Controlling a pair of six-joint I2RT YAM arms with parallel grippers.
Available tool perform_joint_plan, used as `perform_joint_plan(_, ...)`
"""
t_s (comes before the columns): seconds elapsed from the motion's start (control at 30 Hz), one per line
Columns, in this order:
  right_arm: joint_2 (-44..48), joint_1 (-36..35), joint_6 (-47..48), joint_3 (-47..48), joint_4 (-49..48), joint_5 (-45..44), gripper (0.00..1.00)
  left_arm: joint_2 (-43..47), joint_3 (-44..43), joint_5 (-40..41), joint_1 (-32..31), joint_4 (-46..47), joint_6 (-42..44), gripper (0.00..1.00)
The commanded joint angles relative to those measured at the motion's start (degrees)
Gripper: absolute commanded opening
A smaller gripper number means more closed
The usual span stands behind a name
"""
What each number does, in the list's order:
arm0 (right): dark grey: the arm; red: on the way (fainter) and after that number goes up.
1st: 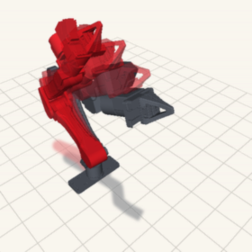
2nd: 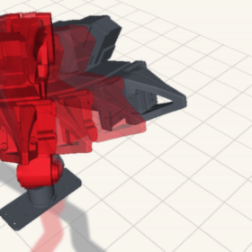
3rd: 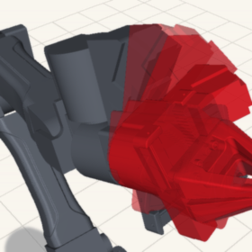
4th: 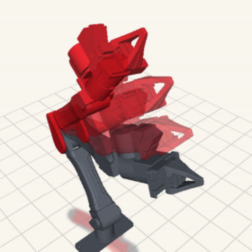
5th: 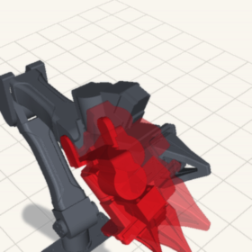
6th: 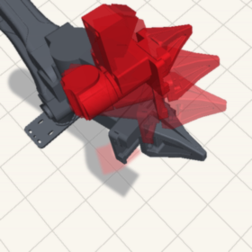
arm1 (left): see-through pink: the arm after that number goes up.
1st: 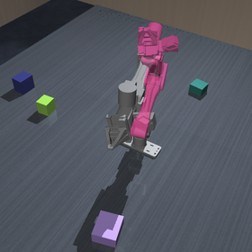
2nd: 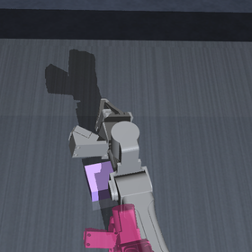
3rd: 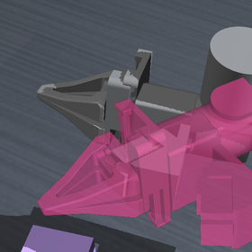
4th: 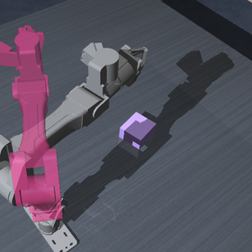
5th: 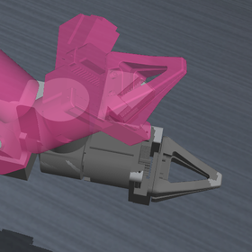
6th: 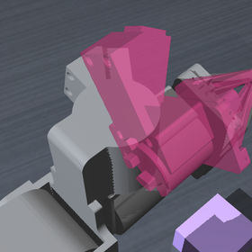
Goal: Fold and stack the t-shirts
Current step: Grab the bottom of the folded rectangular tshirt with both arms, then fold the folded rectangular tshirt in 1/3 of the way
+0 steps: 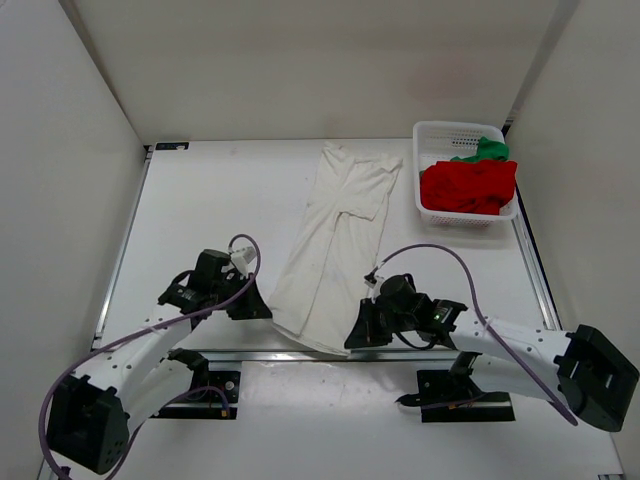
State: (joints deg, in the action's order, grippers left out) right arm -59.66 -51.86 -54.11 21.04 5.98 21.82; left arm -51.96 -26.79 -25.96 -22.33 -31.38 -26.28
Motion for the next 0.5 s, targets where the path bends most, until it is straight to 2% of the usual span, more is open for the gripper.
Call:
perform_joint_plan(0.0, 3.2, 0.6, -1.4, 0.5, 3.0, -1.3, 0.00, 1.5, -2.5, -4.2, 0.0, -0.7, -1.3, 0.00)
perform_joint_plan(0.13, 3.5, 6.8, 5.2, 4.1, 4.7, -0.8, 0.00, -1.5, -6.4, -3.6, -0.8, 4.2, -4.1, 0.00)
perform_joint_plan(0.23, 1.0, 19.0, 11.9, 8.0, 4.3, 2.7, 0.00, -7.5, -11.1, -2.1, 0.2, 10.7, -6.8, 0.00)
perform_joint_plan(0.3, -2.5, 24.0, 16.0, 11.9, 4.9, 3.8, 0.00, -12.4, -14.8, -1.6, -0.2, 15.7, -8.4, 0.01)
perform_joint_plan(0.47, -16.7, 33.9, 22.0, 24.7, 3.6, 7.0, 0.00, -29.3, -28.1, 3.4, 0.3, 18.6, -8.8, 0.00)
